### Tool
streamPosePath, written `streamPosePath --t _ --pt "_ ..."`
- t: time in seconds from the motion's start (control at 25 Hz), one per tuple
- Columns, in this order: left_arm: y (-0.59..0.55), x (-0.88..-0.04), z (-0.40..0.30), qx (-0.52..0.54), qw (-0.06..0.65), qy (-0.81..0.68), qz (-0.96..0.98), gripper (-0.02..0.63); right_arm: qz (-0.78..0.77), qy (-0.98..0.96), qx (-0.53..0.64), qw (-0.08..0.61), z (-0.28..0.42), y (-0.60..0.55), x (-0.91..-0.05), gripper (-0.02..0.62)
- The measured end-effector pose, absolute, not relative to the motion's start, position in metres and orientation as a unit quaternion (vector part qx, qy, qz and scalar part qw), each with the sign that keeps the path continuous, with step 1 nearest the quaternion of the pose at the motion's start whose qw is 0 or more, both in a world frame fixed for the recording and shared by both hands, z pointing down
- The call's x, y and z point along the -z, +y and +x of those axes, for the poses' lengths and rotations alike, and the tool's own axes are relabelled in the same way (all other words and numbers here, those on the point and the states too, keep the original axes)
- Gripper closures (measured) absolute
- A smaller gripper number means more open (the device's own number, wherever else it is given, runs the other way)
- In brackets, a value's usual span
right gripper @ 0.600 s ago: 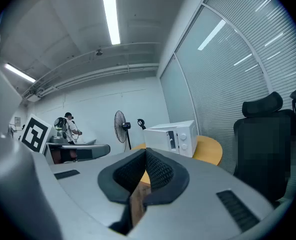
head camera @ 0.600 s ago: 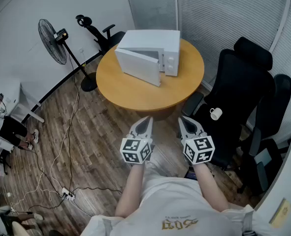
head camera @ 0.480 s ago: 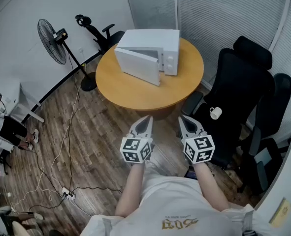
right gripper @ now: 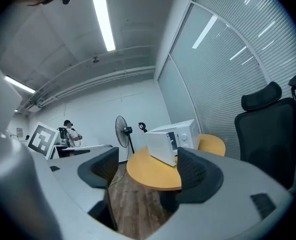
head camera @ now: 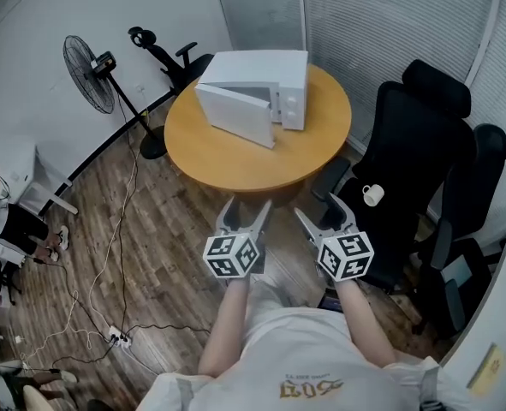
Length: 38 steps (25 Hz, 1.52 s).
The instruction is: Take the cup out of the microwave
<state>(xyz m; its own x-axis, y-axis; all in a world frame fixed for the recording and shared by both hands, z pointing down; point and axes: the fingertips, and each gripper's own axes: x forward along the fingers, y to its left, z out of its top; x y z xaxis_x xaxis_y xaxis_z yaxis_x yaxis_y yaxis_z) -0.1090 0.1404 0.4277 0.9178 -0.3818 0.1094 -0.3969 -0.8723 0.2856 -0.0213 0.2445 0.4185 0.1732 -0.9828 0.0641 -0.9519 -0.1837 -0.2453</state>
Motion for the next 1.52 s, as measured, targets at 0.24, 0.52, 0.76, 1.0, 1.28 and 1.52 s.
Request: streamPosePath --t 0.24,0.52,0.76,1.0,1.28,1.52 --pt "0.137 -0.437 -0.104 -0.047 0.146 -0.207 0.966 0.205 -0.770 0.624 0.112 0.076 -0.014 0.247 -0.428 0.241" --pt "0.119 -0.447 -0.064 -0.063 0.131 -0.205 0.968 0.190 -0.789 0.597 0.124 0.081 0.034 0.243 -0.441 0.250" --pt "0.081 -0.464 -0.017 -0.070 0.142 -0.210 0.965 0.189 -0.797 0.582 0.141 0.071 0.082 0.219 -0.459 0.252" --pt "0.015 -0.473 0.037 -0.081 0.128 -0.243 0.958 0.199 -0.803 0.573 0.155 0.051 0.144 0.177 -0.468 0.253" --pt "-0.046 -0.488 0.085 -0.085 0.135 -0.268 0.950 0.206 -0.809 0.559 0.175 0.038 0.198 0.140 -0.479 0.256" --pt "-0.083 -0.493 0.119 -0.084 0.130 -0.282 0.947 0.210 -0.807 0.560 0.183 0.021 0.216 0.113 -0.485 0.257"
